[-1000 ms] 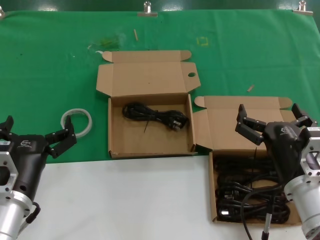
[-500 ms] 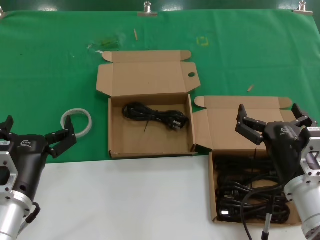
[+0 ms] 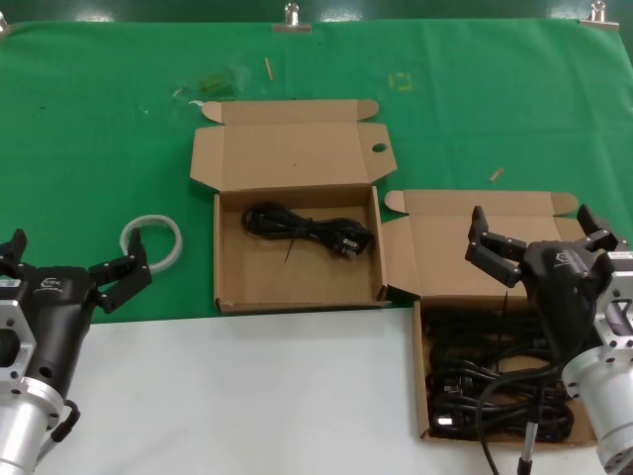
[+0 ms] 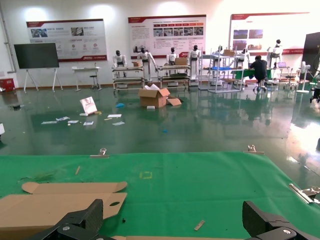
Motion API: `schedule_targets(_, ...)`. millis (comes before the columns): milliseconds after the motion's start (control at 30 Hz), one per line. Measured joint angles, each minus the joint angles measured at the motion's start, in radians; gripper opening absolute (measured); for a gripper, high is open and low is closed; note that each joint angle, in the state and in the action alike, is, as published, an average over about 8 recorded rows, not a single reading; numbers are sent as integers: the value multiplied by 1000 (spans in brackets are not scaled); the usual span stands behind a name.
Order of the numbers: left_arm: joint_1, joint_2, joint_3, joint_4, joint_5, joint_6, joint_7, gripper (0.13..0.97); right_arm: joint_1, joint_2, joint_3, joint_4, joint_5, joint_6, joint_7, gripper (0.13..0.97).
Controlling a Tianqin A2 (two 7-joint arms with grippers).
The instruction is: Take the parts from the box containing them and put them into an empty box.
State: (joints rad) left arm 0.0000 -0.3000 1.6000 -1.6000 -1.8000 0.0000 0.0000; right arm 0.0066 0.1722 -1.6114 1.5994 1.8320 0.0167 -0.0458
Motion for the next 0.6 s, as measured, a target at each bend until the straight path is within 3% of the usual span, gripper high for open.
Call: schedule_targets(600, 0, 0, 0, 0, 0, 0, 0, 965, 0, 0, 0, 0, 0, 0, 0, 966)
